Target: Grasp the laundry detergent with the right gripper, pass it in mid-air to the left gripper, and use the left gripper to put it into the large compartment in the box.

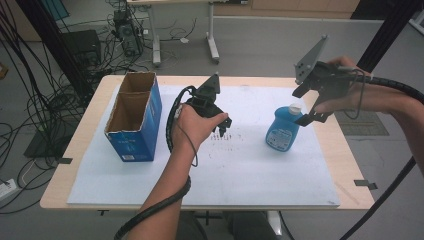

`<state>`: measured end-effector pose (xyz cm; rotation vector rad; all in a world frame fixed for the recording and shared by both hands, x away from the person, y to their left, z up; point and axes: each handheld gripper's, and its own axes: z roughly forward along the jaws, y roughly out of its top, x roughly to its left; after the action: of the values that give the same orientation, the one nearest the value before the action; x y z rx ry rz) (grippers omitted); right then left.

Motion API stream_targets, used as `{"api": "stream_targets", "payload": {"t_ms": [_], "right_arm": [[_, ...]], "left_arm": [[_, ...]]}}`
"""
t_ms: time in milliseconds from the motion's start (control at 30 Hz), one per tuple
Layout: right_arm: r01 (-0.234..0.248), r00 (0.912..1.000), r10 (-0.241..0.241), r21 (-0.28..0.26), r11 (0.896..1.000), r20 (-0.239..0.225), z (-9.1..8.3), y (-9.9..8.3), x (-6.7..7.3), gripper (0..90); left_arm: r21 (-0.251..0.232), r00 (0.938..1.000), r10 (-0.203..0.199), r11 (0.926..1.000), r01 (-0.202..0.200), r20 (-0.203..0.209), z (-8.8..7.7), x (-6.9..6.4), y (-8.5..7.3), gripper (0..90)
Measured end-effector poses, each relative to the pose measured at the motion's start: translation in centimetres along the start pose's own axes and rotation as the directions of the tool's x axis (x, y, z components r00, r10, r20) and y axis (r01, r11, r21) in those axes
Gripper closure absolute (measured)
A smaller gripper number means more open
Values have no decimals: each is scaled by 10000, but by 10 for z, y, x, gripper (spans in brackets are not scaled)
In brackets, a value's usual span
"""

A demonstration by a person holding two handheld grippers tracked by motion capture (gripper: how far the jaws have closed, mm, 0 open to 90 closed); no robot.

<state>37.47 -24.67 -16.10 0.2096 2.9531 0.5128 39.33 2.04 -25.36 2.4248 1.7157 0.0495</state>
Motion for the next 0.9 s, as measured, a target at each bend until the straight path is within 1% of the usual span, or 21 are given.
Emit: {"api": "stream_targets", "payload": {"t_ms": [200,600,700,900], "right_arm": [[7,10000,-7,8,10000,1,2,-4,-1,130],[-186,9998,186,-29,9998,76,0,-13,-1,130],[-234,9997,234,-73,9997,114,-1,-16,-1,130],[-430,9987,434,-144,9990,257,-6,-26,-1,130]], "left_arm": [[9,10000,24,10000,-24,-34,1,0,0,66],[-16,9999,-9,10000,9,-110,0,0,0,66],[-41,9999,-20,10000,19,-103,-1,-1,0,66],[-34,9999,95,9999,-95,-138,-1,-2,2,66]]}}
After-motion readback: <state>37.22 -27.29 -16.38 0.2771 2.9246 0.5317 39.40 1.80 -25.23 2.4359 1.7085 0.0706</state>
